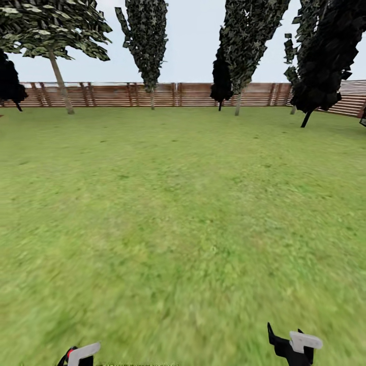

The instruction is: In the garden, pick up the pesticide atomizer on the floor and spray pesticide onto both trees until each tree trunk is fully covered.

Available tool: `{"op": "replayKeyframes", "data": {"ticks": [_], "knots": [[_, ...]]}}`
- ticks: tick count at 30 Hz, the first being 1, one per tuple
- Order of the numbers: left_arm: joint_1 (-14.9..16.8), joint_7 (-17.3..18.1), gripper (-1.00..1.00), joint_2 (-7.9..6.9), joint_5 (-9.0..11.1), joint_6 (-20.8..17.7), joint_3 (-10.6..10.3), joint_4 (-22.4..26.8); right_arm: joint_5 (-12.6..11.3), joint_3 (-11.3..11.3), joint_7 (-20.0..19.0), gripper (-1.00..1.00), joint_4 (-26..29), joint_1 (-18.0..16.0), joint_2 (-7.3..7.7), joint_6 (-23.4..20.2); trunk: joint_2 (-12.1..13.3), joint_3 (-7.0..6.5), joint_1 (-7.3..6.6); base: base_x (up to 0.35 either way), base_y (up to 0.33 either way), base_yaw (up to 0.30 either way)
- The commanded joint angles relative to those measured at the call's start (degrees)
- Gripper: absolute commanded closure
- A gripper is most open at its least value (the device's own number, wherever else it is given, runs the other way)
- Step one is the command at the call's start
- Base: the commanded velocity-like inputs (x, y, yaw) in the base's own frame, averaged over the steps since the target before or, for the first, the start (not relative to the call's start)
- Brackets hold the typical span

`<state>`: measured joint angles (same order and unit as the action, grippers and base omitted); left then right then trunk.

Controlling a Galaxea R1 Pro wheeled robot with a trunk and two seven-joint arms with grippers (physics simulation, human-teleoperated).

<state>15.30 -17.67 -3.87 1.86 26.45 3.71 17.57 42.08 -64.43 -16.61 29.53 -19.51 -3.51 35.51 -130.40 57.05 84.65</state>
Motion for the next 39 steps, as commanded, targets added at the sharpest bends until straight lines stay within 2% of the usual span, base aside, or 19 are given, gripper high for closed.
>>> {"op": "replayKeyframes", "data": {"ticks": [1, 20, 39], "knots": [[0.00, 0.00, 1.00, 0.00, -0.01, 0.01, -0.01, 0.01, 0.01, 0.00, 0.00, -1.00, 0.01, 0.00, 0.00, 0.00, 0.00, 0.05, 0.00, 0.000, 0.009, 0.259], [0.03, 0.00, 1.00, 0.00, -0.01, 0.01, 0.00, 0.01, -0.03, 0.00, 0.09, -1.00, 0.09, 0.00, 0.00, 0.00, 0.00, 1.12, 0.00, 0.000, 0.000, 0.246], [0.02, 0.00, 1.00, -0.06, -0.01, -0.02, 0.00, 0.01, 0.02, 0.00, 0.09, -1.00, 0.04, 0.00, 0.00, 0.00, 0.00, 2.49, 0.00, 0.000, 0.000, 0.187]]}}
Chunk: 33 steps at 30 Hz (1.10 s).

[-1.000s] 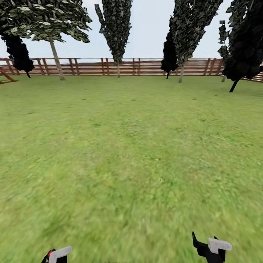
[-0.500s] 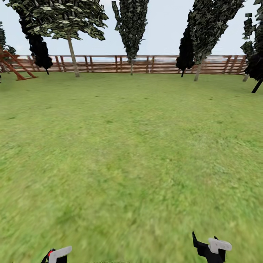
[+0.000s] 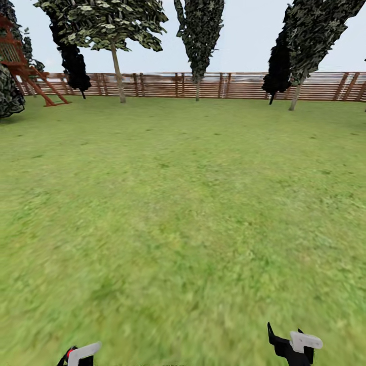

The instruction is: In the garden, pick up the pesticide atomizer on the floor and spray pesticide onto both trees until each tree trunk is fully covered.

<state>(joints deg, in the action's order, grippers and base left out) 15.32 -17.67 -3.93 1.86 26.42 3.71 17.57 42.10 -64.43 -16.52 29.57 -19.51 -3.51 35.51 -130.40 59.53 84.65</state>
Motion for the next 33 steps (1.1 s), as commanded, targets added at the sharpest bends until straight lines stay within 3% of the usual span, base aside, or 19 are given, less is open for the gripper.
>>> {"op": "replayKeyframes", "data": {"ticks": [1, 33], "knots": [[0.01, 0.00, 1.00, 0.02, -0.01, 0.00, 0.00, 0.01, 0.00, 0.00, 0.00, -1.00, -0.01, 0.00, 0.00, 0.00, 0.00, 0.08, 0.00, 0.000, 0.000, 0.176], [0.01, 0.00, 1.00, -0.03, -0.01, -0.04, 0.07, 0.00, 0.00, 0.02, -0.07, -1.00, 0.01, 0.00, -0.08, 0.00, 0.00, 2.61, 0.00, 0.000, 0.000, 0.159]]}}
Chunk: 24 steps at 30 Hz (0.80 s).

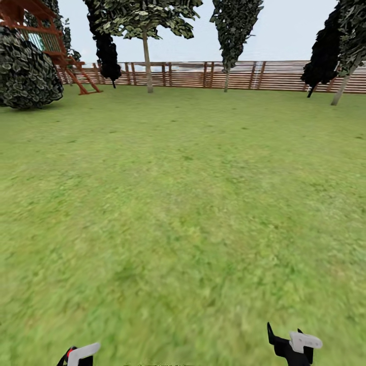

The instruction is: In the garden, pick up the pesticide atomizer on the floor and spray pesticide onto both trees until each tree trunk is fully covered.

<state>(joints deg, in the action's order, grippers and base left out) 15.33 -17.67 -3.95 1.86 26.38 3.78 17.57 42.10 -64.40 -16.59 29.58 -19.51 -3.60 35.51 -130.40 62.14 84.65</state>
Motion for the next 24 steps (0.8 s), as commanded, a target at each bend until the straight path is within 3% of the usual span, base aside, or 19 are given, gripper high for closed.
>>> {"op": "replayKeyframes", "data": {"ticks": [1, 13, 24], "knots": [[0.00, 0.00, 1.00, 0.00, -0.01, 0.00, 0.00, 0.01, 0.00, 0.01, -0.01, -1.00, 0.00, 0.00, 0.00, 0.00, 0.00, 0.08, 0.00, 0.000, 0.000, 0.180], [-0.03, 0.00, 1.00, 0.08, -0.02, 0.08, -0.10, -0.03, 0.00, 0.04, -0.01, -1.00, 0.04, 0.00, 0.01, 0.00, 0.00, 0.96, 0.00, 0.005, 0.000, 0.181], [-0.04, 0.00, 1.00, 0.09, -0.01, 0.08, -0.09, -0.06, 0.17, -0.10, -0.36, -1.00, 0.04, 0.00, 0.31, 0.00, 0.00, 1.31, 0.00, 0.295, 0.076, 0.078]]}}
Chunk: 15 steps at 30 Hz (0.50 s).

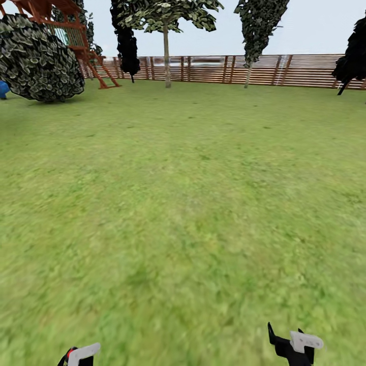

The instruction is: In the garden, pick up the pesticide atomizer on the floor and spray pesticide onto both trees until each tree trunk is fully covered.

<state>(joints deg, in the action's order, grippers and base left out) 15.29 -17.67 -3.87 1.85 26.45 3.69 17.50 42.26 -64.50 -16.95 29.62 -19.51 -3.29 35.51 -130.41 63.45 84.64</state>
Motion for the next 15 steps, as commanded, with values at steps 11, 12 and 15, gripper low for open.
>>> {"op": "replayKeyframes", "data": {"ticks": [11, 12, 15], "knots": [[0.00, 0.00, 1.00, 0.00, 1.21, -0.01, 0.02, -0.01, -0.06, -0.01, 0.16, -1.00, 0.09, 0.17, 0.03, 0.01, 0.00, -0.01, 0.00, 0.326, 0.138, 0.004], [0.00, 0.00, 1.00, 0.00, 1.50, 0.00, 0.01, -0.01, -0.07, -0.01, 0.16, -1.00, 0.09, 0.17, 0.03, 0.02, 0.00, -0.03, 0.00, 0.324, 0.139, 0.087], [0.00, 0.00, 1.00, -0.01, 1.89, 0.01, 0.01, -0.01, -0.07, 0.00, 0.16, -1.00, 0.09, 0.17, 0.03, 0.03, 0.00, -0.17, 0.00, 0.324, 0.139, 0.161]]}}
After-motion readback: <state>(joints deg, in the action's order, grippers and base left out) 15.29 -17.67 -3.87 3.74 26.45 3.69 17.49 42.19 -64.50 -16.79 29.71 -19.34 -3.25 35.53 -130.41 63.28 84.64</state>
